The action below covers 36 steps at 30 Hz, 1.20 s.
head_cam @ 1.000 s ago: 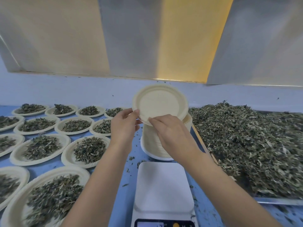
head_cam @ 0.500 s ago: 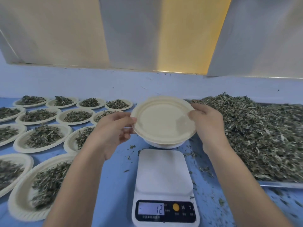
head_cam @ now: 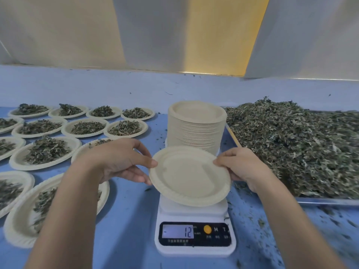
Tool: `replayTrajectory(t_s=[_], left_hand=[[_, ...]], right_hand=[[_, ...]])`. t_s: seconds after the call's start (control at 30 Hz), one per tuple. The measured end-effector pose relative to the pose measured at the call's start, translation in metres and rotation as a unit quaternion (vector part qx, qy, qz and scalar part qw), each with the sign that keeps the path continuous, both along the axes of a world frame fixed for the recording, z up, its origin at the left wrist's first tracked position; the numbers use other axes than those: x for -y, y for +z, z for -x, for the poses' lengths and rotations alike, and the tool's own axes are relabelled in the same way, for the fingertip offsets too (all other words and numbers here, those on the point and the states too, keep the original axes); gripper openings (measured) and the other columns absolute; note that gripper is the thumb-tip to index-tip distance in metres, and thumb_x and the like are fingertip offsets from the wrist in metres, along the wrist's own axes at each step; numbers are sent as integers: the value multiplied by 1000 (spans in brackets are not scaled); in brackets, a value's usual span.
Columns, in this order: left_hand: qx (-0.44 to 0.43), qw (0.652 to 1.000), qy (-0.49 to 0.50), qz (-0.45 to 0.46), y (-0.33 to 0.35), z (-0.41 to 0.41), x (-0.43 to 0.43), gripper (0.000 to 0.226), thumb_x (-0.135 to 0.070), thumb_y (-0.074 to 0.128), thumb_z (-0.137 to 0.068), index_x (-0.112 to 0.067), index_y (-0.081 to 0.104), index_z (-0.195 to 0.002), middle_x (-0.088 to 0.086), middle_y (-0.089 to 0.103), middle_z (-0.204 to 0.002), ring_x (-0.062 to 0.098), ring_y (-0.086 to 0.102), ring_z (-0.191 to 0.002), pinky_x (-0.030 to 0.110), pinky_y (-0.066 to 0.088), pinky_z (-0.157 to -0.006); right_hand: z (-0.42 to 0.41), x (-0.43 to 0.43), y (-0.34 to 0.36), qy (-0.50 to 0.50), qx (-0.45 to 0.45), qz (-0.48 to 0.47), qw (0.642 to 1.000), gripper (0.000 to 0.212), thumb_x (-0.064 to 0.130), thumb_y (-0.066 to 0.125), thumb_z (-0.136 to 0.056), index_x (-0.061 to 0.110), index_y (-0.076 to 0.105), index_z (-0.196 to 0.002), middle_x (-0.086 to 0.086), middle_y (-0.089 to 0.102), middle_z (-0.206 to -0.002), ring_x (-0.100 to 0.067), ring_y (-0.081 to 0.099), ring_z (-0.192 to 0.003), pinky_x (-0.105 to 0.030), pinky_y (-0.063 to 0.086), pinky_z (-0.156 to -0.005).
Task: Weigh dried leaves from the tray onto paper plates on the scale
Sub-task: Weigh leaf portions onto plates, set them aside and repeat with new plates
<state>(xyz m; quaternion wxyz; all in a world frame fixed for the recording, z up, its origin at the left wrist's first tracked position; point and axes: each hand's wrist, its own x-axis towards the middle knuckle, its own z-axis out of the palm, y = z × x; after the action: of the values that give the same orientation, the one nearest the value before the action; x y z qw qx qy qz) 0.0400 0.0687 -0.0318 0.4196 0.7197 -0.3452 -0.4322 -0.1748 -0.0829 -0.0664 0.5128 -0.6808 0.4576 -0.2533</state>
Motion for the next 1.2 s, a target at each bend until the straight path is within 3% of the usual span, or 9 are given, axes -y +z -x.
replayTrajectory(t_s=[0.1, 0.33, 0.6, 0.7, 0.77, 0.87, 0.97, 1.07, 1.2], left_hand=[[10, 999, -17, -42, -9, 1, 4, 34, -5, 74, -77, -4, 56, -106, 19, 72, -78, 29, 72, -69, 20, 53, -48], [30, 995, -29, -86, -16, 4, 11, 27, -4, 69, -82, -3, 56, -106, 13, 72, -70, 27, 71, -62, 21, 53, -45], [40, 993, -14, -110, -16, 6, 11, 32, -18, 70, -83, -1, 57, -108, 14, 71, -95, 30, 72, -69, 26, 56, -49], [89, 991, 37, -87, -15, 6, 15, 37, -32, 67, -86, -5, 56, -107, 9, 63, -108, 25, 72, -77, 29, 58, -54], [154, 984, 74, -50, -13, 10, 20, 35, -35, 62, -89, -5, 56, -105, 7, 61, -106, 19, 67, -79, 28, 55, -58], [313, 943, 100, 43, -11, 25, 30, 19, -33, 56, -91, -14, 56, -90, 4, 56, -85, 20, 53, -73, 28, 39, -60], [356, 921, 85, 132, -10, 53, 45, 11, -29, 55, -90, -19, 60, -90, -10, 58, -84, 15, 54, -84, 28, 38, -68], [350, 920, 42, 171, -8, 83, 66, 10, -27, 55, -89, -21, 63, -89, -16, 57, -79, 8, 55, -84, 21, 38, -64], [265, 939, 21, 219, 1, 115, 90, 14, -27, 56, -88, -18, 64, -81, -10, 63, -77, 5, 58, -77, 6, 39, -60]], right_hand=[[-1, 4, -7, 8, -36, 15, 999, 13, 7, 65, -85, 1, 59, -75, -8, 45, -48, -8, 36, -30, -15, 29, -34], [-2, 9, -15, 27, -103, 63, 992, 11, 13, 65, -81, 16, 54, -79, -10, 39, -73, -22, 29, -65, -32, 23, -60], [-3, 15, -19, 9, -101, 54, 993, 33, 21, 64, -84, 14, 40, -61, -7, 31, -60, -16, 23, -47, -27, 20, -51], [-3, 17, -19, -14, -75, 70, 995, 42, 26, 60, -88, 7, 40, -56, -10, 34, -60, -20, 27, -51, -32, 24, -58], [-2, 17, -18, -37, -46, 81, 995, 40, 25, 57, -90, -14, 56, -81, -20, 43, -72, -26, 43, -56, -33, 32, -65], [2, 21, -20, -75, -10, 122, 990, 39, 21, 54, -89, -15, 55, -105, -38, 54, -92, -21, 49, -64, -34, 37, -70], [10, 34, -23, -133, -50, 199, 970, 25, 21, 51, -90, 1, 64, -95, -6, 57, -69, -15, 46, -61, -26, 36, -59], [18, 50, -20, -161, -111, 272, 942, 21, 14, 49, -92, 14, 64, -108, 2, 60, -92, -16, 52, -72, -28, 36, -59], [32, 84, -29, -133, -273, 348, 887, 38, 13, 49, -94, 10, 50, -132, -11, 46, -140, -28, 43, -125, -38, 43, -91]])
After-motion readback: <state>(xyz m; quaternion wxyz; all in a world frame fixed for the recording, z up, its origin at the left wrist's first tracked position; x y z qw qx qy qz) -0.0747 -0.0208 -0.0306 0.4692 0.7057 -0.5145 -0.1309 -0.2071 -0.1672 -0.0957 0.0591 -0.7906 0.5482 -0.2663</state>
